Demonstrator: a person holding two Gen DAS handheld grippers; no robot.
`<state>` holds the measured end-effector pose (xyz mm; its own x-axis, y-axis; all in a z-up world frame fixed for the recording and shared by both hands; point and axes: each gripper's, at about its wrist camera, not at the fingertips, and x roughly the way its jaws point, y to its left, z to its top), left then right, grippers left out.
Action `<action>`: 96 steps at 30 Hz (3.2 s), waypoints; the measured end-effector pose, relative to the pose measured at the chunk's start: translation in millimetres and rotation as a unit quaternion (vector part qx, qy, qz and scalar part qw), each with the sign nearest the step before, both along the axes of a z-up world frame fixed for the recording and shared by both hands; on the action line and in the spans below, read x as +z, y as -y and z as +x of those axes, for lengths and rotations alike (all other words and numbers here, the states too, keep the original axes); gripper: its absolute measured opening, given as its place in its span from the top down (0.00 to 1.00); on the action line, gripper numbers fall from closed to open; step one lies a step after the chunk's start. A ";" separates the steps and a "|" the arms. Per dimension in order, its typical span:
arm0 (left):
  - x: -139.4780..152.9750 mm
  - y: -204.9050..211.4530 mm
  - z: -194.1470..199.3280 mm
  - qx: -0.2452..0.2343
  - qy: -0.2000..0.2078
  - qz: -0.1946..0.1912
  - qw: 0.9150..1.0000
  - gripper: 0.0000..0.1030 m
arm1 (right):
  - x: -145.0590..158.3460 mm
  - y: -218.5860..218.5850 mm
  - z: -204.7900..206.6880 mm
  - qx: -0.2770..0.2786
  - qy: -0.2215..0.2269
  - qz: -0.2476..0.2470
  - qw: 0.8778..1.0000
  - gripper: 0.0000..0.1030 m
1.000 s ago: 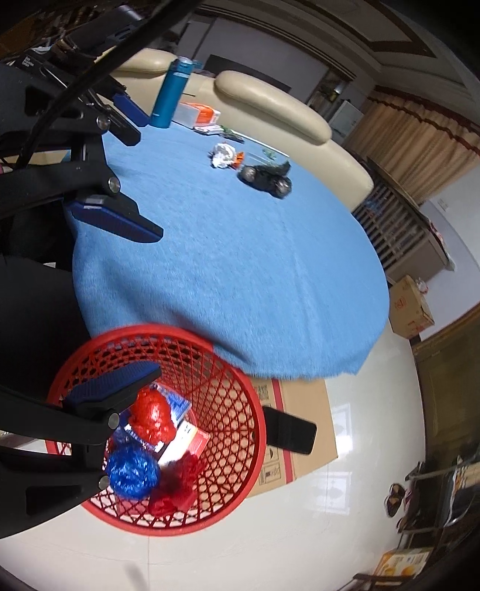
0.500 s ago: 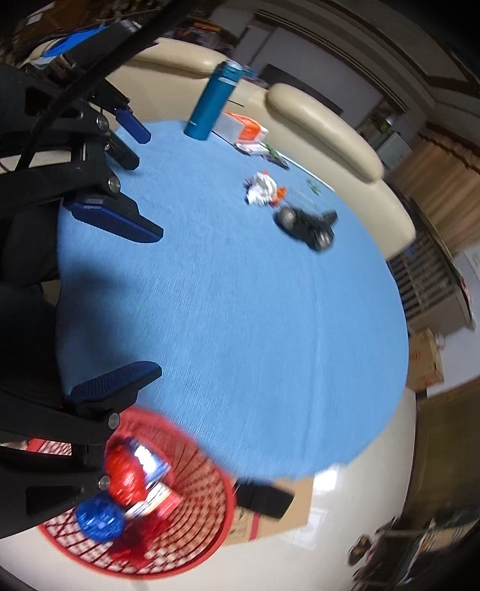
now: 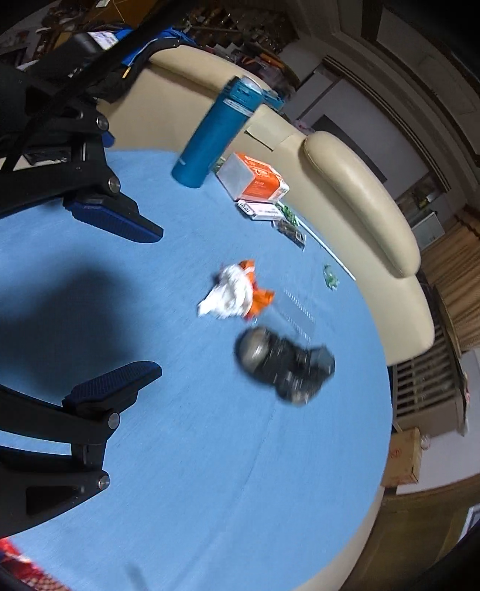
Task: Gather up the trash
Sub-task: 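Grasp the white tissue with the right gripper while the left gripper grasps the orange packet, then lift the white tissue with the right gripper while the left gripper lifts the orange packet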
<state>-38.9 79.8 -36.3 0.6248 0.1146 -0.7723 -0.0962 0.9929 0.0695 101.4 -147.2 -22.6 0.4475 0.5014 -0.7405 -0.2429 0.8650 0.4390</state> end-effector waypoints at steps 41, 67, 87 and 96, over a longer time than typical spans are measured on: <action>-26.4 59.1 198.0 -0.185 -0.027 -0.052 0.981 0.33 | -37.1 72.5 1.5 -0.077 -0.016 -0.031 0.996 0.52; 2.4 98.2 126.8 -0.202 -0.025 -0.063 0.977 0.73 | 2.2 127.0 -75.5 -0.117 0.036 0.005 0.993 0.52; 104.0 183.6 -35.3 -0.267 0.065 -0.056 0.960 0.73 | 68.0 173.9 -189.1 -0.141 0.114 0.004 0.983 0.52; 113.8 212.2 -59.0 -0.295 0.070 -0.051 0.952 0.73 | 87.7 193.9 -221.8 -0.159 0.136 0.006 0.978 0.52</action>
<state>-97.8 -132.5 77.5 0.6547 -0.3582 -0.6656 0.4786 0.8781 -0.0018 -120.4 -341.1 65.1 0.7622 0.3121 -0.5672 -0.0715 0.9113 0.4055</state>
